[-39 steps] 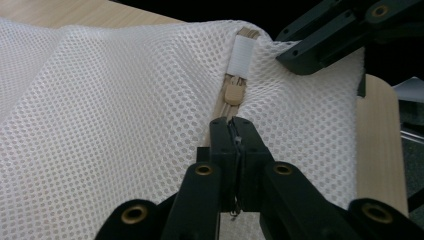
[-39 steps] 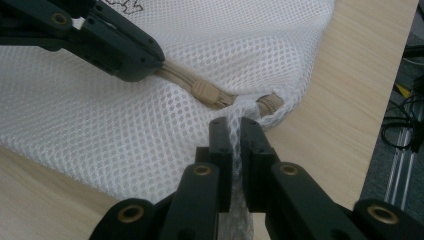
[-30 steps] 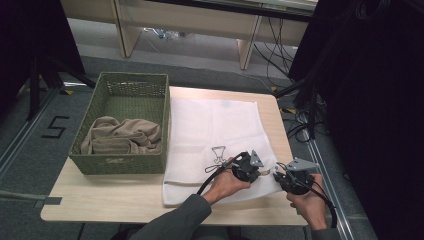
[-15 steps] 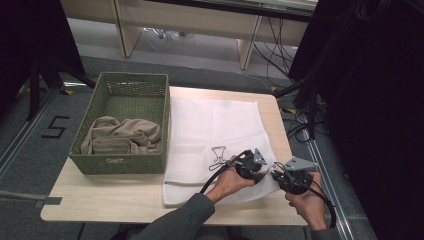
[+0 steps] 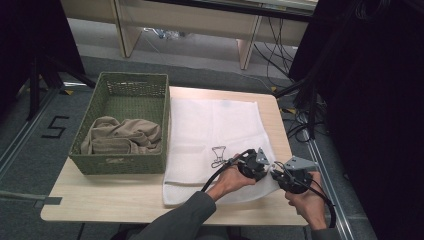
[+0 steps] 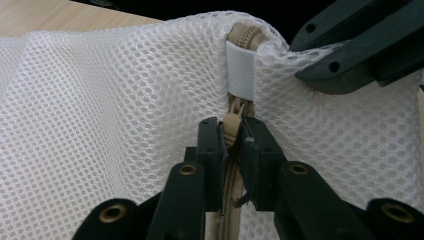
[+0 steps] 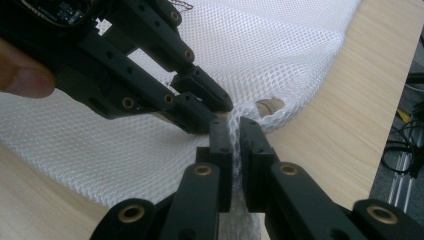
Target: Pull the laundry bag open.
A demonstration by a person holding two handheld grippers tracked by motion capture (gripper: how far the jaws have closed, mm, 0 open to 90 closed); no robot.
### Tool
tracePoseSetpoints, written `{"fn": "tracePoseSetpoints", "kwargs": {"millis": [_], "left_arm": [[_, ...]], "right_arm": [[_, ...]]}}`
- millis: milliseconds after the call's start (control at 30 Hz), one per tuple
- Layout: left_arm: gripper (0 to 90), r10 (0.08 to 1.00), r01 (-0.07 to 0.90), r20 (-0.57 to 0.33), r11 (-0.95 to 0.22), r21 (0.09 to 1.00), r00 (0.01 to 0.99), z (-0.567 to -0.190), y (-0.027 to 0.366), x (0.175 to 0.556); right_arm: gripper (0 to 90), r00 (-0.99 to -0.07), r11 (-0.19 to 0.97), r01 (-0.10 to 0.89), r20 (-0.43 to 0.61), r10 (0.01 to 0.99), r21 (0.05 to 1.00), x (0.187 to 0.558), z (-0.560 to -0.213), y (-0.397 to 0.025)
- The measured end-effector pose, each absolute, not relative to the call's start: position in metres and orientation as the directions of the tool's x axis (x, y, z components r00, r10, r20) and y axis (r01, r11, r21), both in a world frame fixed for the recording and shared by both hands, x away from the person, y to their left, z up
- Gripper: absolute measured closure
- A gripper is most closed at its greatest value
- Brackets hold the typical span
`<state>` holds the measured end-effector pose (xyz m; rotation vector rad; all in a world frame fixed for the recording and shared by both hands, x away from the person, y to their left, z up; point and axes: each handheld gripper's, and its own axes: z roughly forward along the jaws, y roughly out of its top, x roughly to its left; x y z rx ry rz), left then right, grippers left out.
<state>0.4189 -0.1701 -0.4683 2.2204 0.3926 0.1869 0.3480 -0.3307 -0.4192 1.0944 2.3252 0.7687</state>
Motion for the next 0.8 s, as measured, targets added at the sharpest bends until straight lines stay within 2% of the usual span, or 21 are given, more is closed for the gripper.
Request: {"fn": "tracePoseSetpoints", "kwargs": {"millis": [67,100,300,400,500,533,567,700,733,800], "left_arm": [[81.8,0.334,0.197,0.019,-0.6,0.775,0.942,-0.467,-0.171,0.417],[86.8,0.336,0.191,0.03,-0.605,0.773,0.941,-0.467,-0.171,0.417],[86.8,0.342,0.185,0.047,-0.612,0.769,0.938,-0.466,-0.171,0.415],[86.8,0.349,0.185,0.053,-0.612,0.769,0.936,-0.466,-0.171,0.414],[86.8,0.341,0.178,0.058,-0.619,0.765,0.938,-0.467,-0.17,0.412],[86.8,0.341,0.176,0.06,-0.618,0.766,0.938,-0.466,-0.17,0.411],[86.8,0.341,0.176,0.06,-0.618,0.766,0.938,-0.466,-0.17,0.411],[86.8,0.336,0.169,0.064,-0.62,0.766,0.94,-0.465,-0.169,0.408],[86.8,0.336,0.169,0.064,-0.62,0.766,0.94,-0.465,-0.169,0.408],[86.8,0.337,0.169,0.066,-0.619,0.767,0.939,-0.465,-0.169,0.407]], "right_arm": [[86.8,-0.582,0.526,0.544,-0.158,0.798,0.654,0.349,-0.419,-0.332],[86.8,-0.58,0.521,0.545,-0.153,0.8,0.657,0.349,-0.419,-0.331],[86.6,-0.578,0.515,0.543,-0.151,0.802,0.663,0.349,-0.419,-0.333],[83.4,-0.561,0.482,0.561,-0.119,0.819,0.673,0.35,-0.421,-0.335],[73.3,-0.537,0.452,0.576,-0.102,0.838,0.681,0.351,-0.421,-0.339],[64.9,-0.496,0.392,0.596,-0.063,0.866,0.7,0.352,-0.422,-0.342],[64.9,-0.496,0.392,0.596,-0.063,0.866,0.7,0.352,-0.422,-0.342],[52.9,-0.424,0.306,0.642,-0.007,0.906,0.703,0.359,-0.426,-0.35],[52.9,-0.424,0.306,0.642,-0.007,0.906,0.703,0.359,-0.426,-0.35],[51.7,-0.394,0.236,0.68,0.074,0.916,0.694,0.362,-0.431,-0.355]]}}
